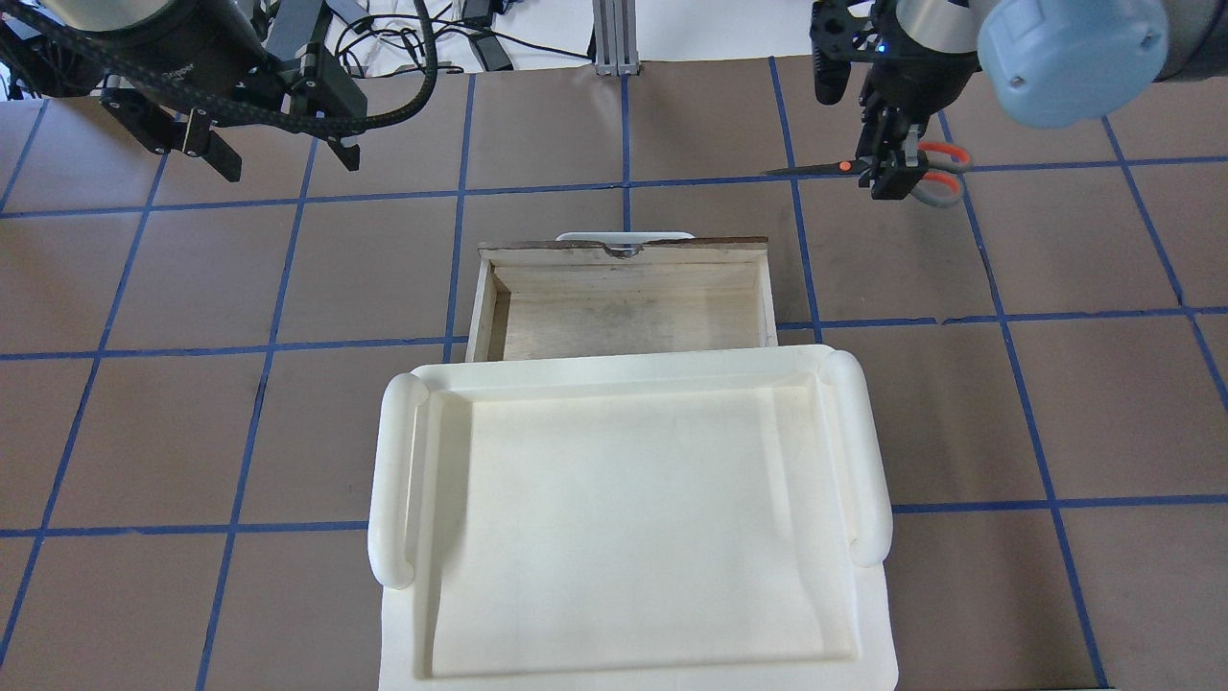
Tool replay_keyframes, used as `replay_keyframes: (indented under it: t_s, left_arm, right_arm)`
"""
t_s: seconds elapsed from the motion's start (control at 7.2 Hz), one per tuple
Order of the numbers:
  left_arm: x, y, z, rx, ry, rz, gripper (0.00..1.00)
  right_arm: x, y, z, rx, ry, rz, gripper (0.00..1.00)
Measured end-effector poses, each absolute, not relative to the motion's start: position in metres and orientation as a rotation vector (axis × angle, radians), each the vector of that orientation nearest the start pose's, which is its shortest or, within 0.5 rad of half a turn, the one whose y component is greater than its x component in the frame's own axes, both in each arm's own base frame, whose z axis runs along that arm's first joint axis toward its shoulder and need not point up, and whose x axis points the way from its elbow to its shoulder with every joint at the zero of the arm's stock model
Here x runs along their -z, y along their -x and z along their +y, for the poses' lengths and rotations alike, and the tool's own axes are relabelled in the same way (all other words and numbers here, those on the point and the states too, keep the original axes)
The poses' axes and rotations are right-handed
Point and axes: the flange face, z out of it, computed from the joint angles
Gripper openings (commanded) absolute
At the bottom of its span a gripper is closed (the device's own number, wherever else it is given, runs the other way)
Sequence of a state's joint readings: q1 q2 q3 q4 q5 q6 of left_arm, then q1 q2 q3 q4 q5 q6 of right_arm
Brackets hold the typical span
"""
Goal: Put scissors in drawer and close it
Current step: 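Carry the scissors with the right gripper over the open drawer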
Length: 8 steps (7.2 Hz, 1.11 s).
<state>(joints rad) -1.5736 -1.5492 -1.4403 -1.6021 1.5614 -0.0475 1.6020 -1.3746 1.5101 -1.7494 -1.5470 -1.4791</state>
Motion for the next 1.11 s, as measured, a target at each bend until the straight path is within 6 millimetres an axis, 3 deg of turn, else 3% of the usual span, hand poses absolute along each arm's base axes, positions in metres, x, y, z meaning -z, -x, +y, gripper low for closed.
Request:
replay_keyframes:
  t_s: [0.56,0.69,1.11]
  left_arm:
    - [-0.558,0.136,-0.49,0.183,0.067,3.148,1.0]
    - [-0.558,0.136,-0.49,0.182,0.067,3.148,1.0]
    - [-0.561,0.136,-0.488,0.191,0.067,3.144,1.0]
  right_arm:
    - [-0.406,-0.276,-0.504,0.108,2.143,2.306,0.0]
    - [-0.397,-0.295,-0.492,0.123,2.13,2.32,0.0]
    - [-0.364,-0.319,-0.468,0.146,2.065,2.374,0.0]
